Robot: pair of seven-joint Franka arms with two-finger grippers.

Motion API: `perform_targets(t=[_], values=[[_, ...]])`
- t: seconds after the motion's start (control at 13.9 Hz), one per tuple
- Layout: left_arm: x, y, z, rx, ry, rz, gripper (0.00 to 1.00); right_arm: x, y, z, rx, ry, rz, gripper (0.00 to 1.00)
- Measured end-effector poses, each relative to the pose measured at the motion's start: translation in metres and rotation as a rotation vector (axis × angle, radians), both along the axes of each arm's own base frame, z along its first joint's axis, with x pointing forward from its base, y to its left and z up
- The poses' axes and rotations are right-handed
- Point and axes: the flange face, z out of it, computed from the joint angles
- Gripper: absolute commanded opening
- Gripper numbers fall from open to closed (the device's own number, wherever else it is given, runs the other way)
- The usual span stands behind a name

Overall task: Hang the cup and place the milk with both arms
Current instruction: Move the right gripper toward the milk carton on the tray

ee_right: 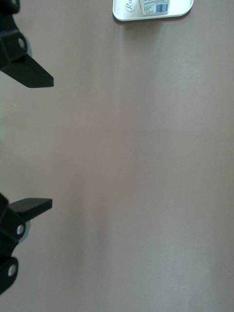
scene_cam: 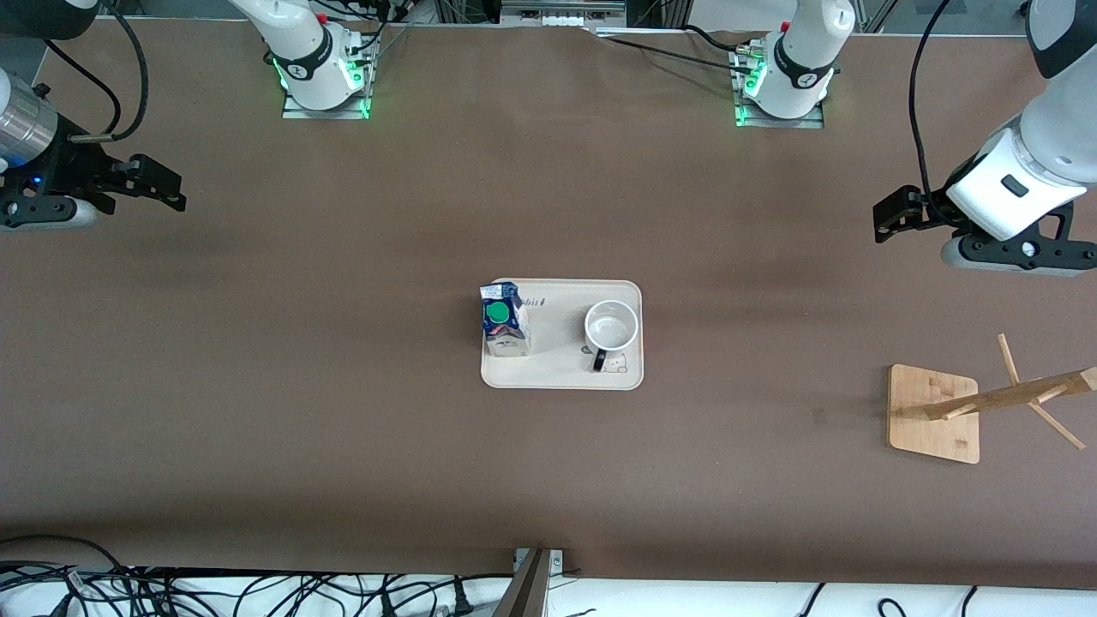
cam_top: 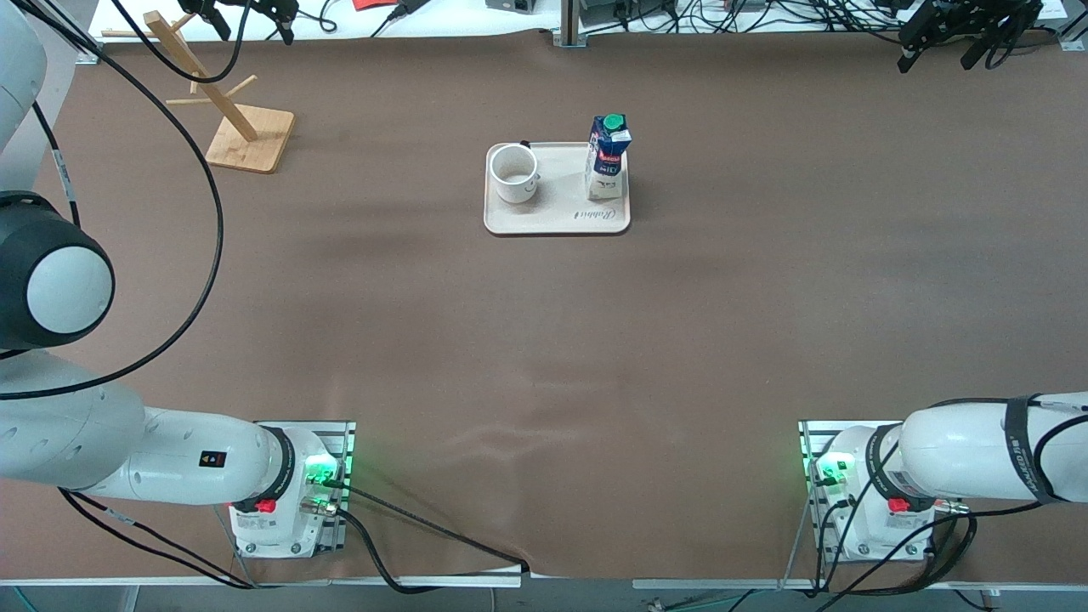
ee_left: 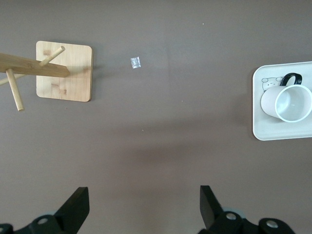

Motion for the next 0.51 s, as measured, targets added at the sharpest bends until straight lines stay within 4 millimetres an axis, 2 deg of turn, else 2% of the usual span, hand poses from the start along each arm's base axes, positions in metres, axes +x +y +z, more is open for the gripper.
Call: perform_targets(t=[0.14,0.29,0.51], values=[[0.000,-0.002,-0.001,0.000,0.001,-0.004,1.00,0.005,0.002,-0.019,0.000,0.052,0.003,1.00],[-0.002,-0.014,0.000,-0.003,0.001,-0.026,1.00,0.012,0.014,-0.032,0.001,0.075,0.025,1.00],[-0.007,-0.045,0.000,-0.009,0.001,-0.078,1.00,0.036,0.066,-0.033,0.022,0.057,0.063,1.00]])
